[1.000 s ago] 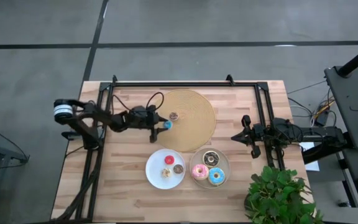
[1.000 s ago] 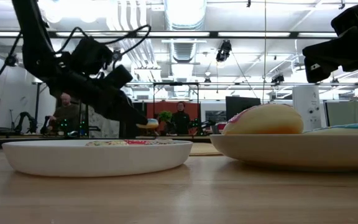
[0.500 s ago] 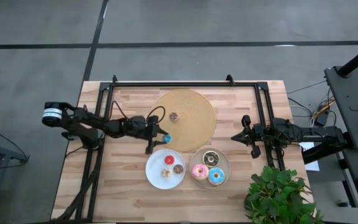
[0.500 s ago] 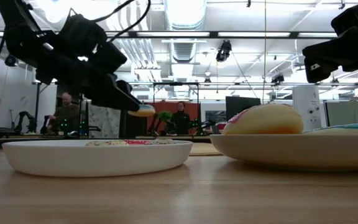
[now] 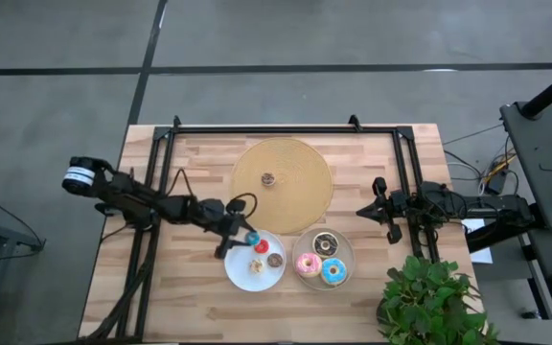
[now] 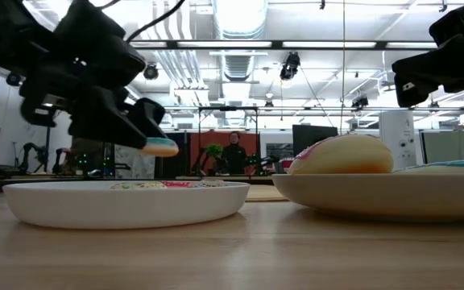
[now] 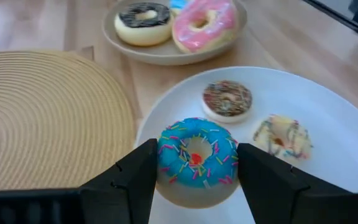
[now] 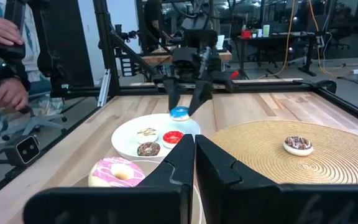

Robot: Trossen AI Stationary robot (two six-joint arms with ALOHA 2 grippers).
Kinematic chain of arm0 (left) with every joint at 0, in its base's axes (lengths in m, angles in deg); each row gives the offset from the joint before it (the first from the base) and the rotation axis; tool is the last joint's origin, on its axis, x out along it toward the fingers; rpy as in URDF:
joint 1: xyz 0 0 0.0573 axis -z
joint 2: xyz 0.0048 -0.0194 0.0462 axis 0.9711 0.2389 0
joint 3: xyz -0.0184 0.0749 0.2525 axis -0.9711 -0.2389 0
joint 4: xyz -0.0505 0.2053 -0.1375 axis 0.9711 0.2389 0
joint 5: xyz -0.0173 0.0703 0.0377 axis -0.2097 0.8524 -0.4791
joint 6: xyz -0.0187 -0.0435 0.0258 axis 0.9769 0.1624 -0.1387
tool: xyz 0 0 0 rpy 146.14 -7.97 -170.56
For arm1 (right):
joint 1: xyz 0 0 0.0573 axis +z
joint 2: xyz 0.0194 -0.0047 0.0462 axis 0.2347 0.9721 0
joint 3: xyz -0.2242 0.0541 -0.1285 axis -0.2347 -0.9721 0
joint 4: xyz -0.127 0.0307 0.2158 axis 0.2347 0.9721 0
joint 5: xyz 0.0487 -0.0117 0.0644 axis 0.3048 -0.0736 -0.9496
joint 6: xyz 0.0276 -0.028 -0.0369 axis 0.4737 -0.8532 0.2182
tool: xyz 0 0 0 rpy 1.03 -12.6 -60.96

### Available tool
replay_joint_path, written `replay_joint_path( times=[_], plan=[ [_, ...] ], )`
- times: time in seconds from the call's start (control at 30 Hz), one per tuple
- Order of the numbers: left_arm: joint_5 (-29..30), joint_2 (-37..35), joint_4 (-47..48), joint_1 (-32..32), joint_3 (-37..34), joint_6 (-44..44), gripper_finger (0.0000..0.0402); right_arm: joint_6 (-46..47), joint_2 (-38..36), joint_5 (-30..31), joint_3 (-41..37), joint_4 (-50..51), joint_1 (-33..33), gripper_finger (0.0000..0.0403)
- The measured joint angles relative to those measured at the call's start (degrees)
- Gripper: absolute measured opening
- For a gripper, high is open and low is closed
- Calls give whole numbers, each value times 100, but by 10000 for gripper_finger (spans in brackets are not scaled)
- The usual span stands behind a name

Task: Pick & Place donuts
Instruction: Put the small blue donut on the white plate

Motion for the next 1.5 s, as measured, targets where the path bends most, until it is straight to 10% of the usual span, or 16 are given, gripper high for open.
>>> replay_joint_path(
  times=[1.5],
  plan=[
    [427, -162, 460, 1690, -151, 468, 186, 0, 0, -1, -1, 0, -1, 8]
  ],
)
